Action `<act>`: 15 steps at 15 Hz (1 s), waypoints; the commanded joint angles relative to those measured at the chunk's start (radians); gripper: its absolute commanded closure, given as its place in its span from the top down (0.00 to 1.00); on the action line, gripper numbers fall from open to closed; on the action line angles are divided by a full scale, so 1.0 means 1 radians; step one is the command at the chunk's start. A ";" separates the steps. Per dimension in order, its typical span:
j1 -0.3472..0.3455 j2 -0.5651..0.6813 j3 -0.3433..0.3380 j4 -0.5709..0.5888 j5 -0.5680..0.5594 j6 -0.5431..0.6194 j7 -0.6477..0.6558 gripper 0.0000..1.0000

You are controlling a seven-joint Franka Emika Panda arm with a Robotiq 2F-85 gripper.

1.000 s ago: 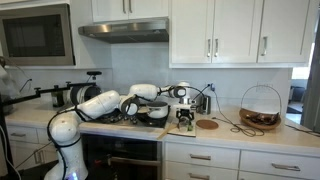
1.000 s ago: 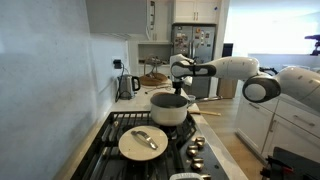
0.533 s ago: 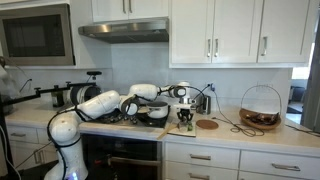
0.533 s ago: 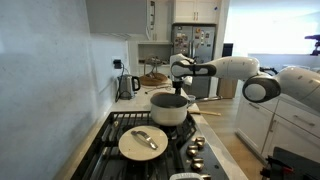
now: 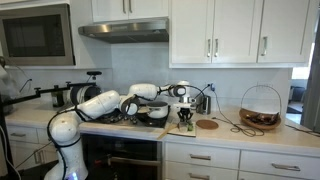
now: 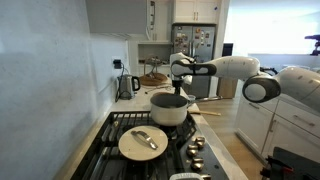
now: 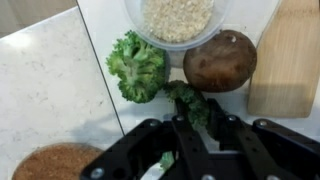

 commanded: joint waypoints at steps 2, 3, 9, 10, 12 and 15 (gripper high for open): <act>0.012 -0.001 -0.007 0.027 -0.009 -0.019 -0.009 0.07; 0.014 -0.003 -0.007 0.028 -0.010 -0.019 -0.009 0.07; 0.024 -0.022 -0.012 0.038 -0.017 -0.036 -0.004 0.07; 0.024 -0.024 -0.013 0.040 -0.018 -0.034 -0.002 0.07; 0.023 -0.029 -0.015 0.040 -0.019 -0.037 -0.002 0.07; 0.023 -0.038 -0.019 0.043 -0.023 -0.038 0.000 0.07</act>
